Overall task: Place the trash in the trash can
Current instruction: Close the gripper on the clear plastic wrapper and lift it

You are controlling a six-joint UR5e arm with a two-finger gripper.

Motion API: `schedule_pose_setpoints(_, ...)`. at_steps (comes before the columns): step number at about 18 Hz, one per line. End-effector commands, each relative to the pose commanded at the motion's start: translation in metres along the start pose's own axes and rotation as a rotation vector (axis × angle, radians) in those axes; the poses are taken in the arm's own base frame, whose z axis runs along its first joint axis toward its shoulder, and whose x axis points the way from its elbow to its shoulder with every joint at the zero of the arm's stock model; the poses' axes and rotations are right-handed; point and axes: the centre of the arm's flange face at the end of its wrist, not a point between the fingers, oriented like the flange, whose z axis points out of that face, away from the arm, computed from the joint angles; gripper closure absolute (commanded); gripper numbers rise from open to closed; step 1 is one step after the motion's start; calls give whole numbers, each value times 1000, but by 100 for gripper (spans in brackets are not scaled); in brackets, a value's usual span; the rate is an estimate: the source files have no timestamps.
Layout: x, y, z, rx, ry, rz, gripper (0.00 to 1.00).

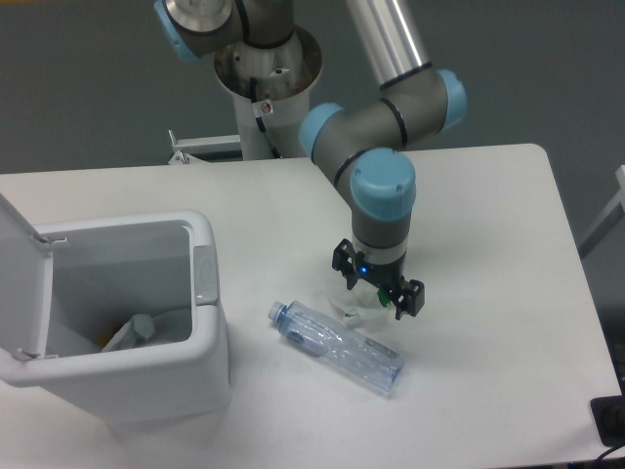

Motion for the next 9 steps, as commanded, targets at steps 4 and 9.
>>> schedule_pose_setpoints(4, 3, 0, 14, -7, 14, -2, 0)
schedule_pose_setpoints(9, 4, -1, 14, -15, 1, -39, 95)
